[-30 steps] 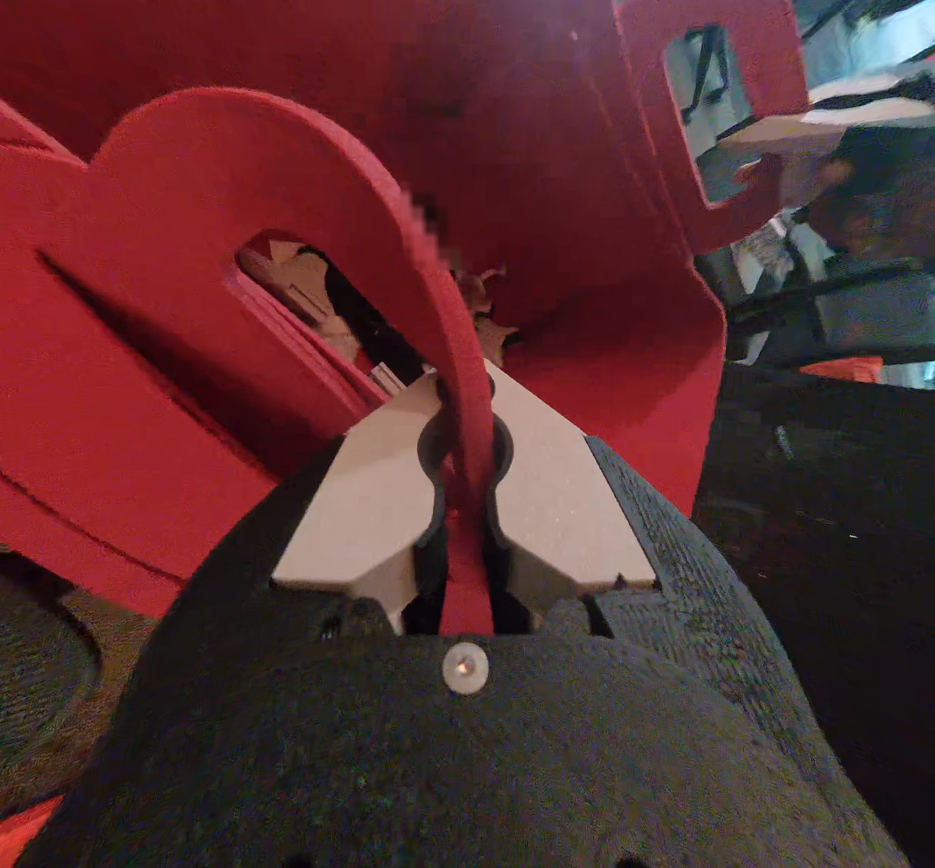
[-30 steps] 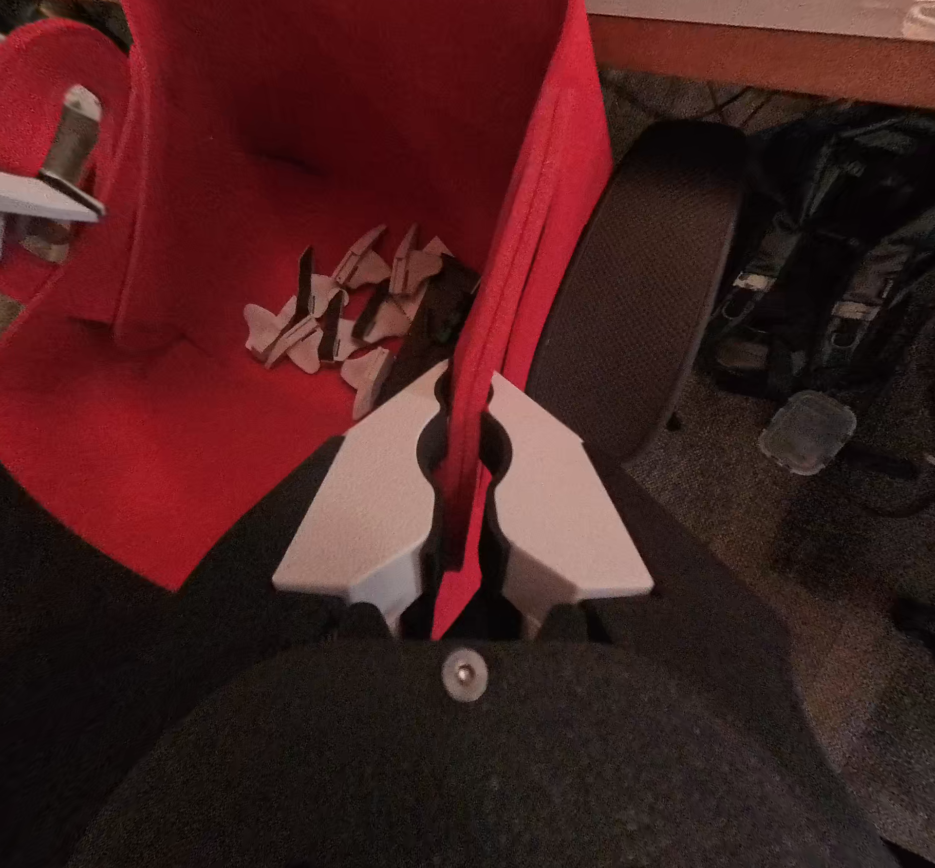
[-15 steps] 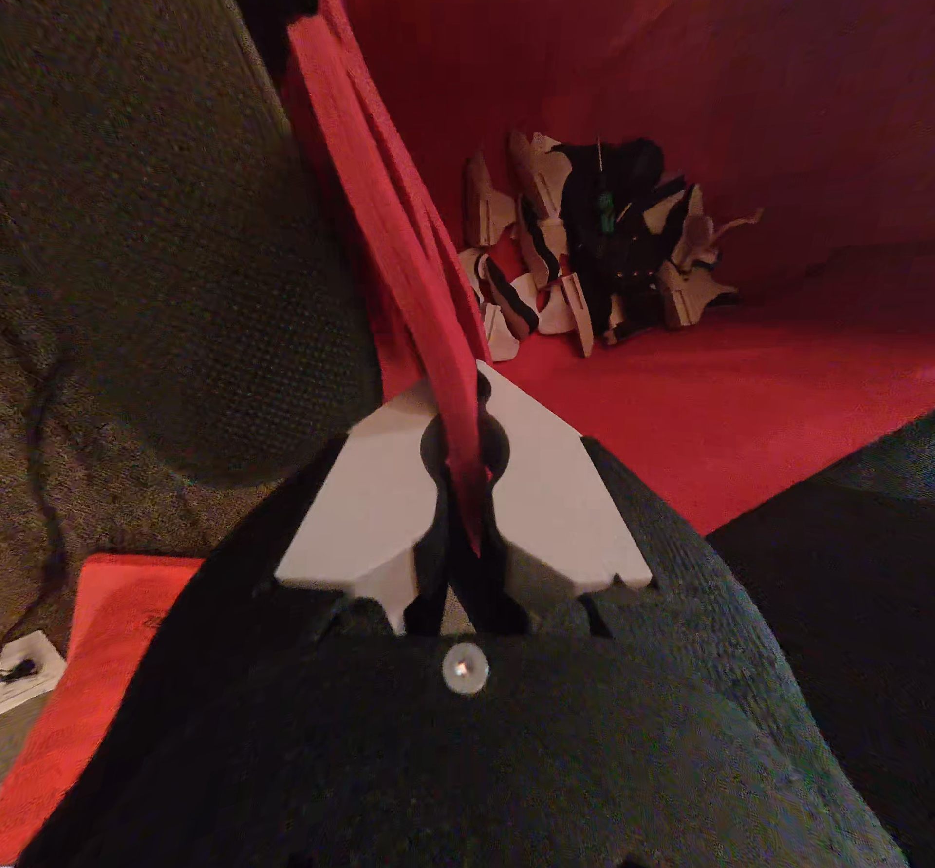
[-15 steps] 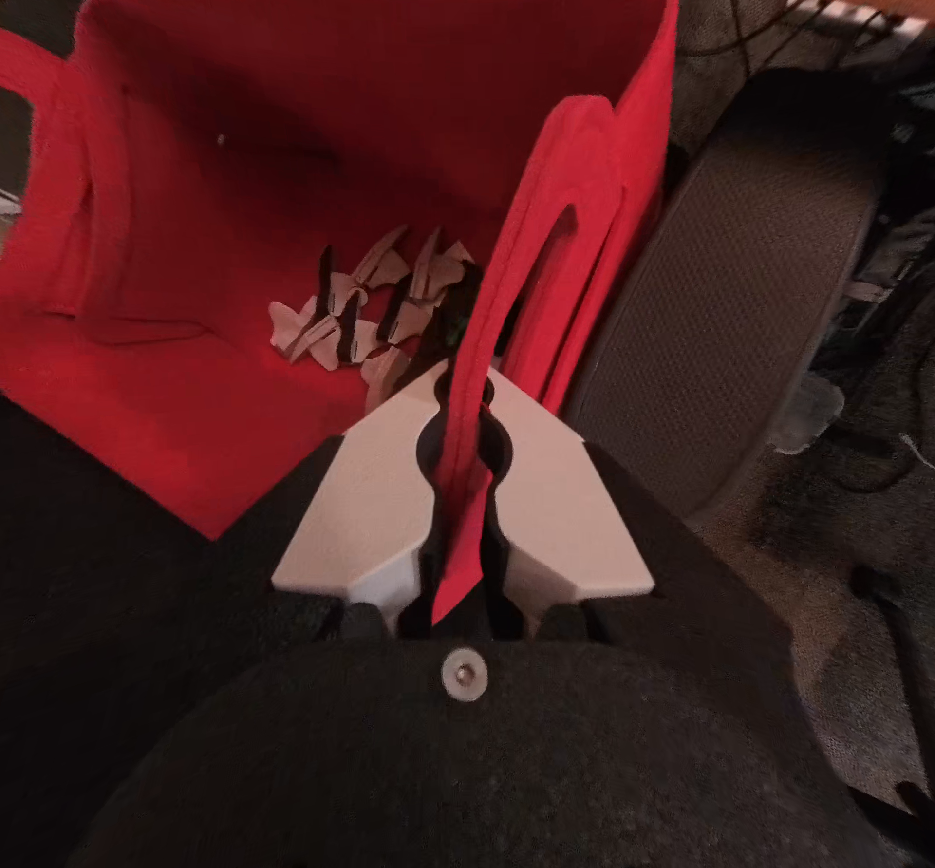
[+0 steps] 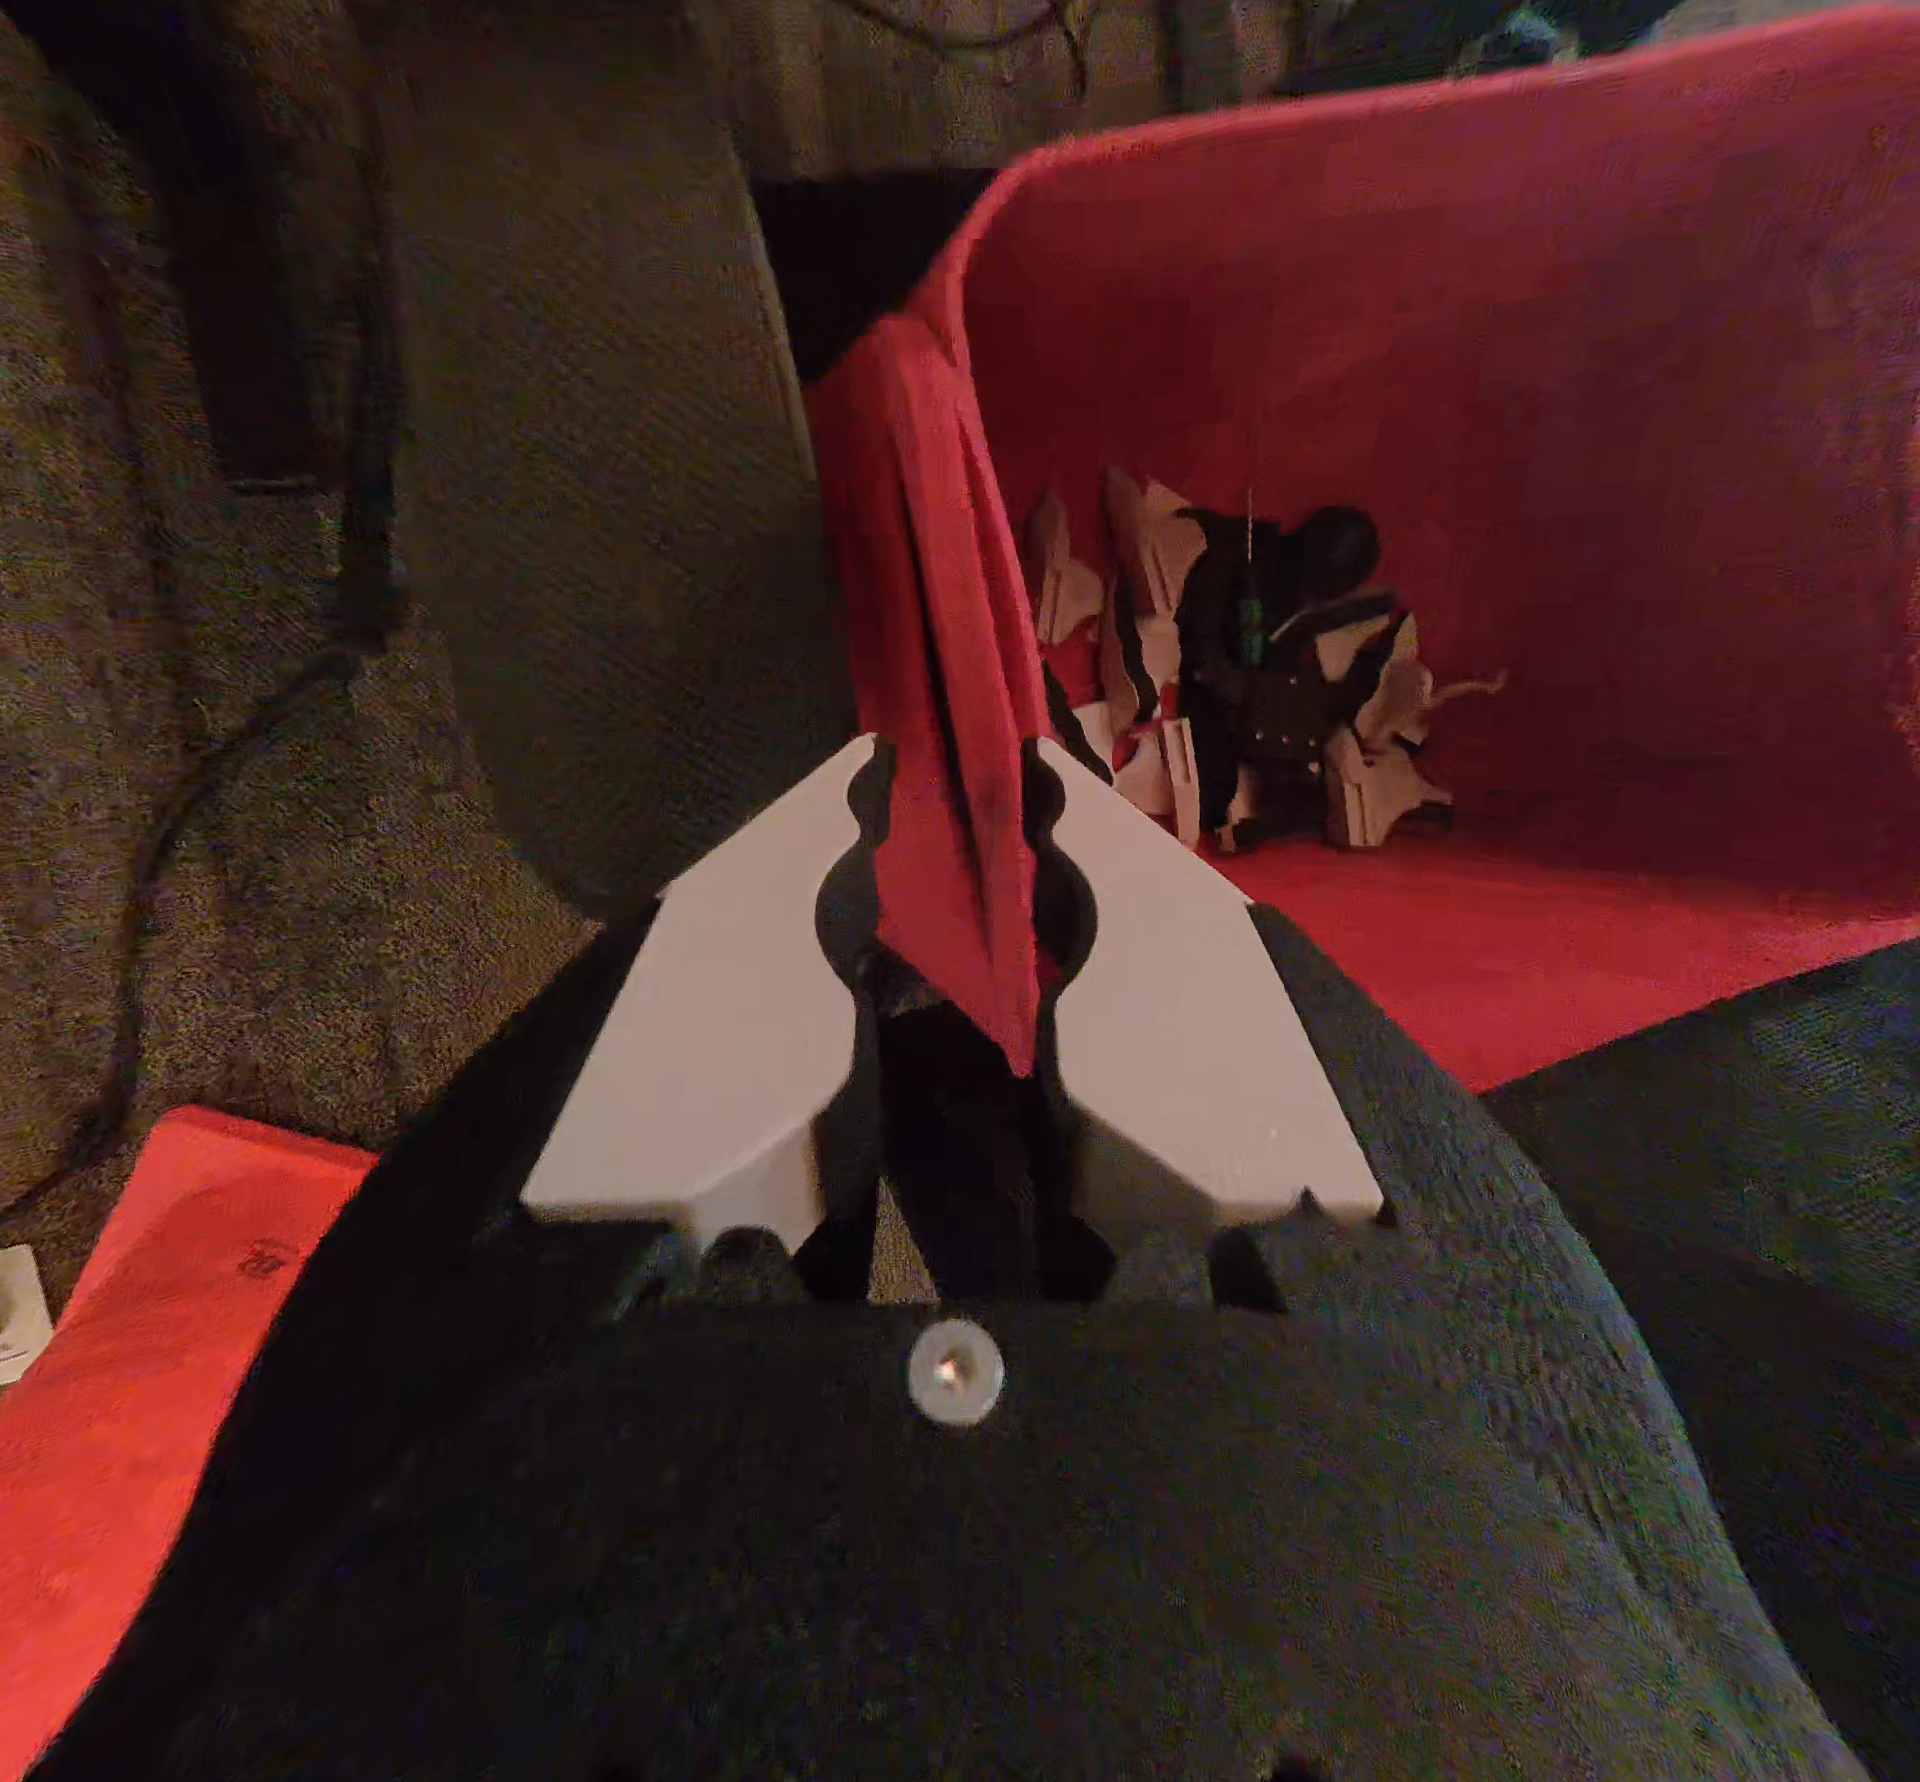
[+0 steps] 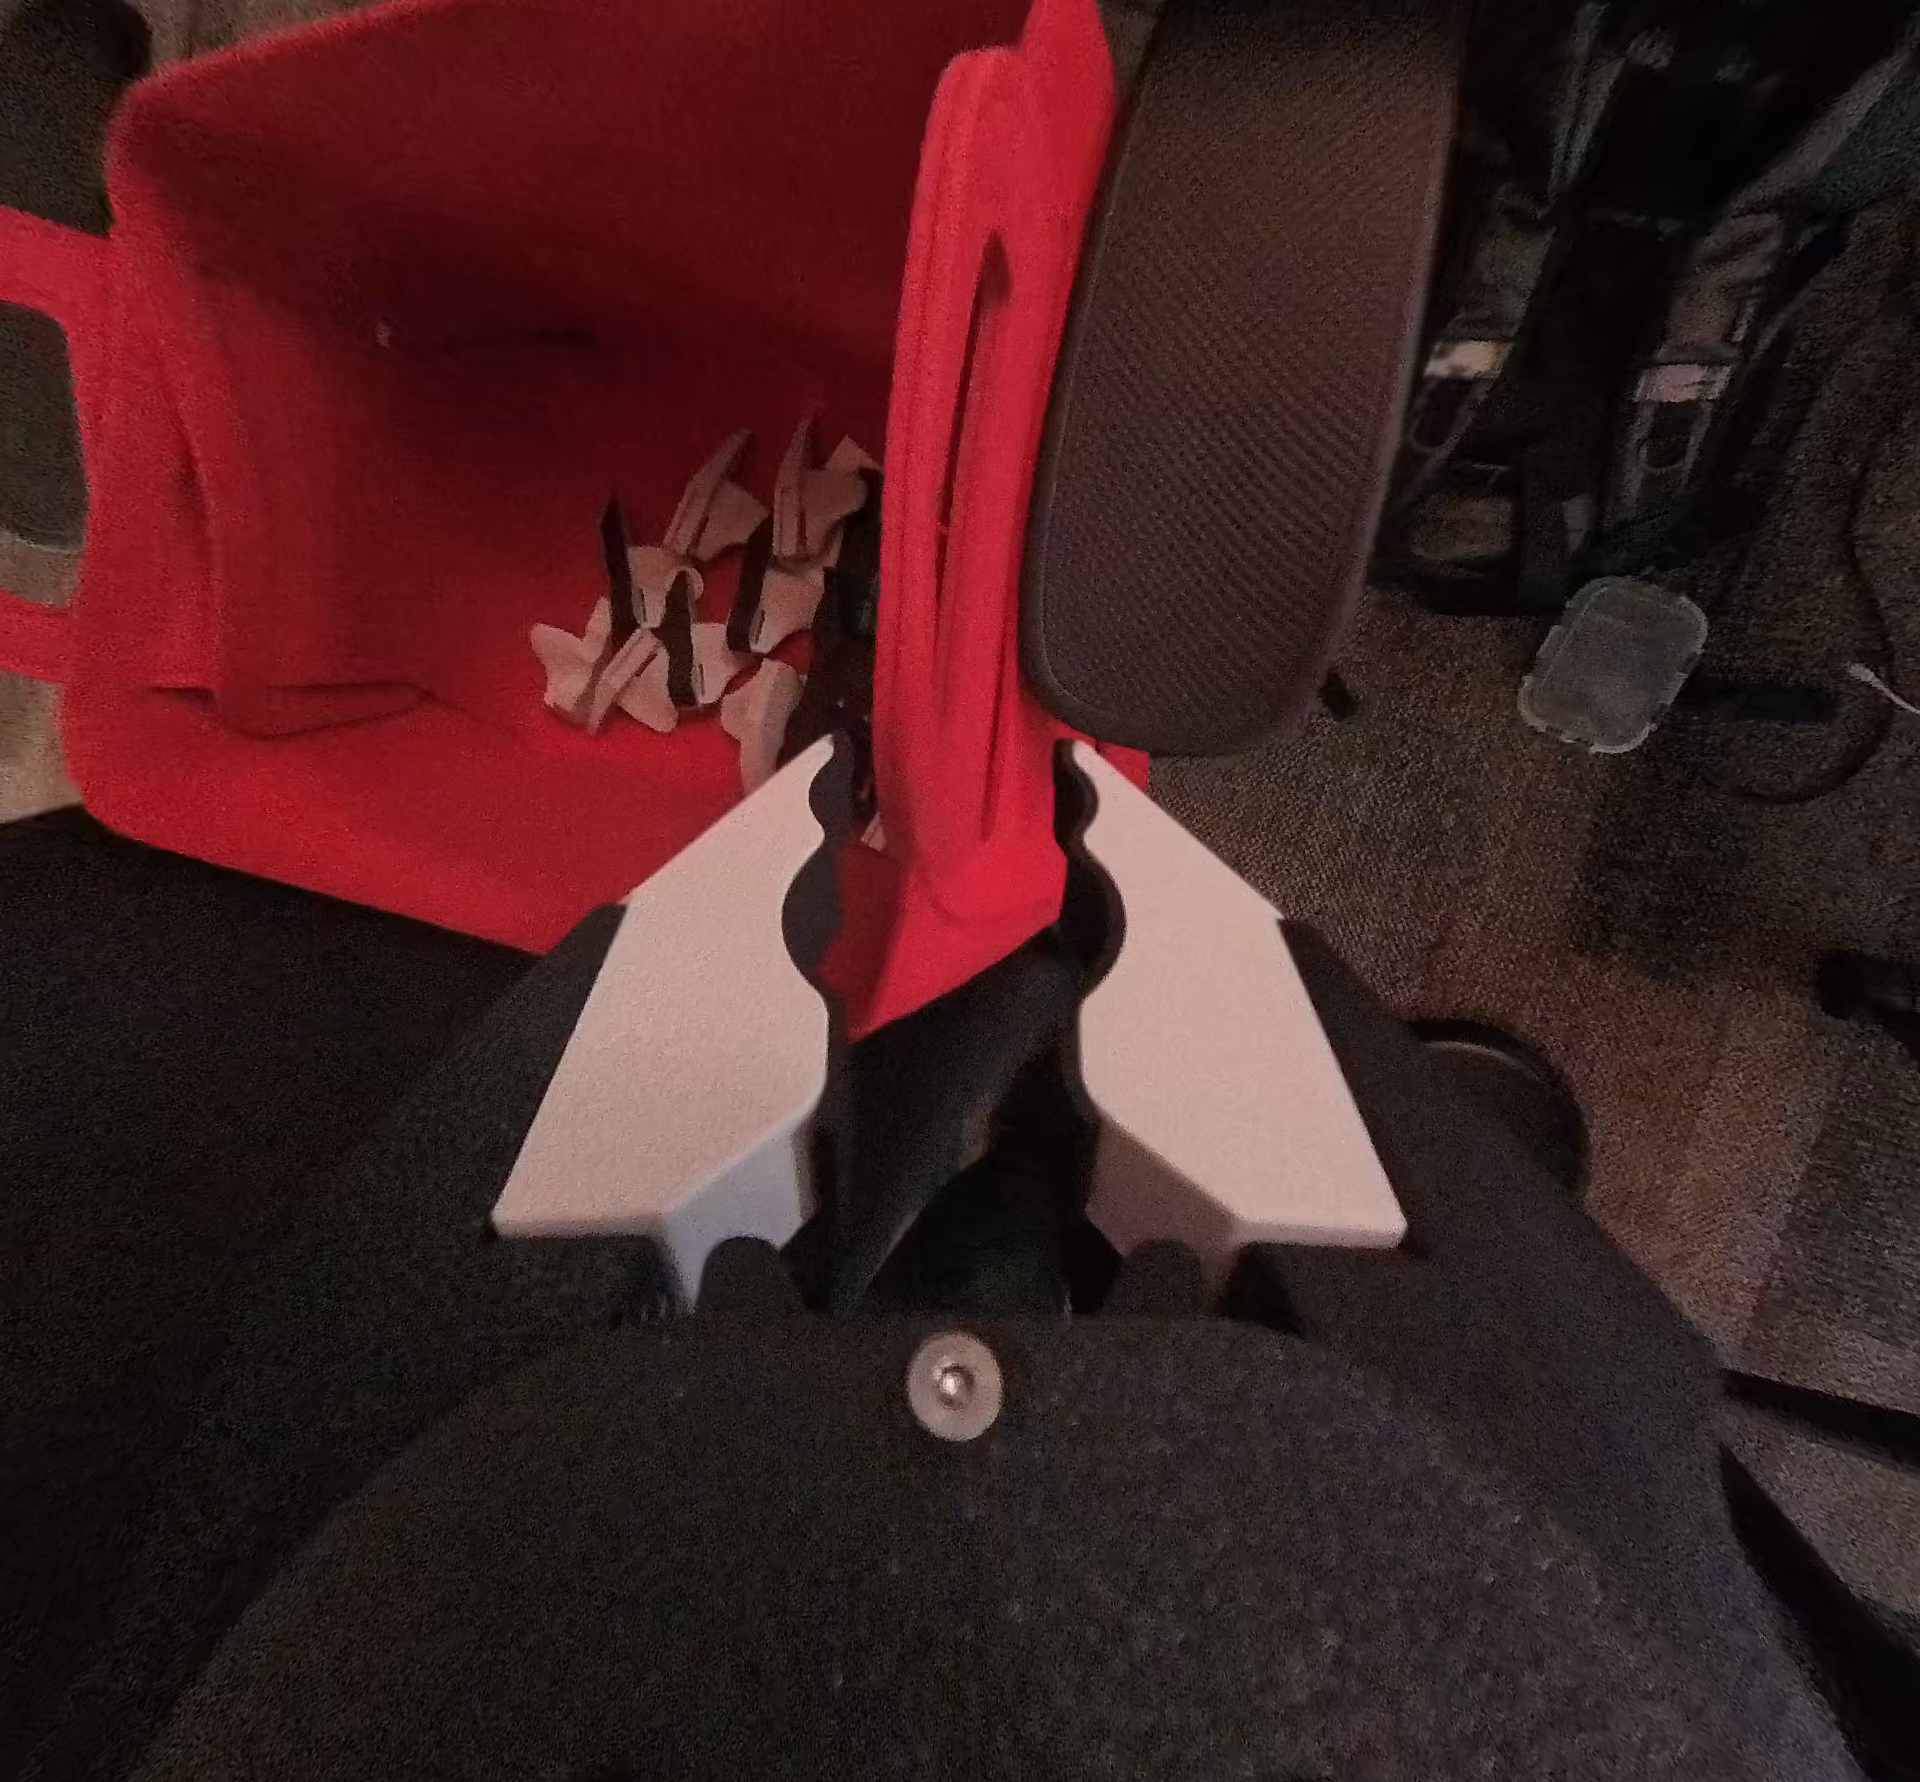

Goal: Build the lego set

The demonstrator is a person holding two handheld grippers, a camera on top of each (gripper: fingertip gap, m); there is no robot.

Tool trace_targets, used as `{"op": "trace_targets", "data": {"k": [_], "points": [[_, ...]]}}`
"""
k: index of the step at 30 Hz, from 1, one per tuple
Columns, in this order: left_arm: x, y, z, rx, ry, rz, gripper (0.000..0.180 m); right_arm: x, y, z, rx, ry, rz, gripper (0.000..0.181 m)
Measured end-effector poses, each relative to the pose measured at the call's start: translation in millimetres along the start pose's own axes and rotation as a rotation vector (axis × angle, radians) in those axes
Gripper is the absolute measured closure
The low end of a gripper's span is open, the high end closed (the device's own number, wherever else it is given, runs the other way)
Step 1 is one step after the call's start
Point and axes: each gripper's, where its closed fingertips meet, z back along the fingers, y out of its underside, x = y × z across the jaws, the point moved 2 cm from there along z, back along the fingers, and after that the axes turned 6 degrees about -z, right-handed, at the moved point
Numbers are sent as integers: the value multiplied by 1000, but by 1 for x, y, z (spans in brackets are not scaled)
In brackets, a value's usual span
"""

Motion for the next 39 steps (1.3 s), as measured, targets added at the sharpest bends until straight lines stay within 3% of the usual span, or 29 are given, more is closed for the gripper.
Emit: {"op": "trace_targets", "data": {"k": [1,8,15,18,19,21,24,27,35,39], "points": [[-4,-10,13,-31,2,-7,155,-2,1,18,-37,-2,-16,142],[-99,-96,105,-290,58,-233,145,-18,0,163,-383,18,-91,133],[-311,-148,130,-603,239,-416,129,-20,-9,299,-668,77,3,123],[-417,-161,129,-700,367,-448,142,-8,-14,367,-789,-11,50,155],[-450,-166,129,-729,396,-463,154,-7,-13,391,-827,-39,69,174],[-513,-173,130,-777,445,-500,180,-11,-9,434,-892,-76,117,181],[-601,-178,136,-803,568,-489,180,-37,6,493,-948,-66,187,181],[-672,-170,136,-784,670,-511,180,-92,27,544,-1031,79,196,181],[-761,-148,119,-682,805,-639,180,-243,95,600,-1089,373,-85,172],[-768,-158,97,-632,834,-646,178,-258,93,606,-1094,449,-108,166]]}}
